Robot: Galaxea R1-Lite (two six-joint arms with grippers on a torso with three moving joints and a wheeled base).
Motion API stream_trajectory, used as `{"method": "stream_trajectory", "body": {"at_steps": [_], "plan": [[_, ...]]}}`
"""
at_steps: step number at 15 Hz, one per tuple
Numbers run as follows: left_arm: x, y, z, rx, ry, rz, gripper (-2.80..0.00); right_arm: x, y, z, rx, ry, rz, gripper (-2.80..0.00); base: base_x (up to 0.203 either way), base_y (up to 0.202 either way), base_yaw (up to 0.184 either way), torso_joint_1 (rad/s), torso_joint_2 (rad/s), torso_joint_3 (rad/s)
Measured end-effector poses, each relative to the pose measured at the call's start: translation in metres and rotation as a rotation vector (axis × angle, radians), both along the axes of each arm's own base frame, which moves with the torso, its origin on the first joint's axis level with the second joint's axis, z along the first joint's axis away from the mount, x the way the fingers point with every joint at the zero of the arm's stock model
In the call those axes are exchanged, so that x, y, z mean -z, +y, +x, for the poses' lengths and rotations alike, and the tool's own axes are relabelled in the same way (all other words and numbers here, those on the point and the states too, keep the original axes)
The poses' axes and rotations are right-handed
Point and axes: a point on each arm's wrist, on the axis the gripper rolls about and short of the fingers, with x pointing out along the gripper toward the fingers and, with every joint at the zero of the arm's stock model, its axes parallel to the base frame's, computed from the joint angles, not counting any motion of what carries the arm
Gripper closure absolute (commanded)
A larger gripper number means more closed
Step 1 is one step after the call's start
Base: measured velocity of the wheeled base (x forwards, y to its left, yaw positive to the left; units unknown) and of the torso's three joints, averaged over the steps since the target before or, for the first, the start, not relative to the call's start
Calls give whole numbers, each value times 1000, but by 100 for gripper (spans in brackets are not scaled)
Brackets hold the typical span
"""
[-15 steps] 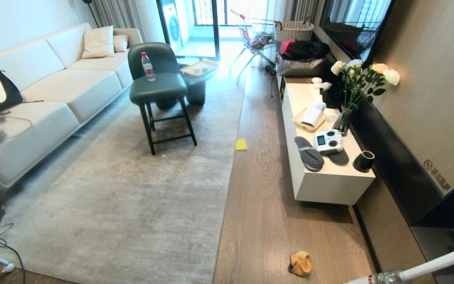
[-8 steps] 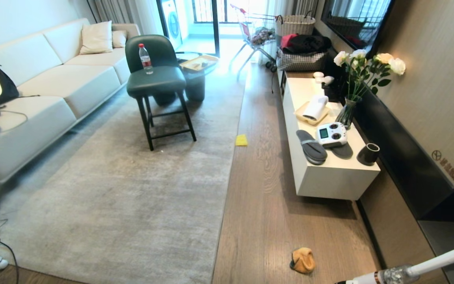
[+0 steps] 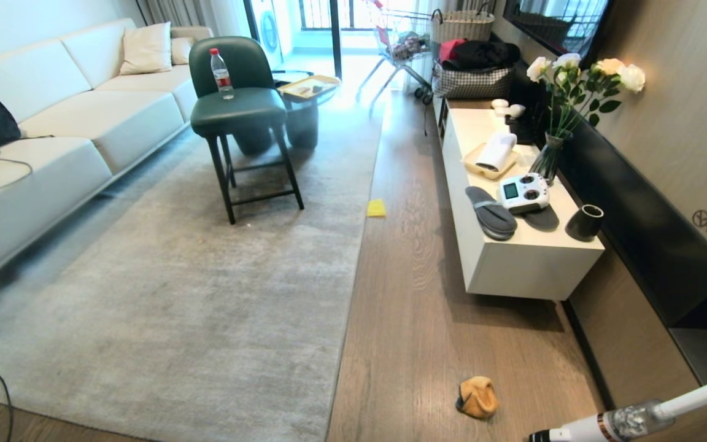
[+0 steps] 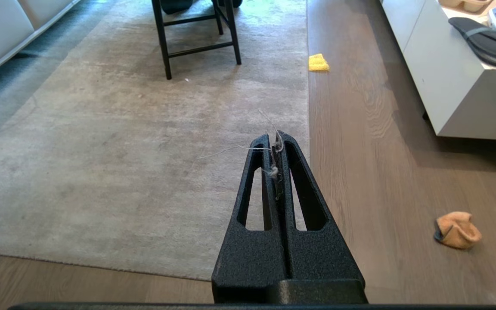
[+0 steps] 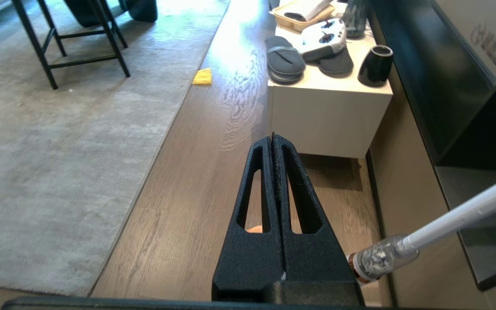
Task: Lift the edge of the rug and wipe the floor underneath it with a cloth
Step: Lift up the carpet
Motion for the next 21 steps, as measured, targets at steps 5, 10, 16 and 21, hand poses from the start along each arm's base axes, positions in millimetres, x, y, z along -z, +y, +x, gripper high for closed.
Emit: {"method": "stream_trajectory", "body": {"at_steps": [5,10,16,21], "plan": [[0,0,0,-1,0,0,0,0,-1,0,41,-4,54,0,0,0,0,-114,484,370],[0,0,0,0,0,0,0,0,-1,0,42,-4,54,0,0,0,0,-46,453,398],[0,0,0,0,1,0,0,0,-1,0,42,-5,54,0,0,0,0,10,402,433],[0,0,0,0,0,0,0,0,-1,0,42,-5,54,0,0,0,0,1,1,15]]}}
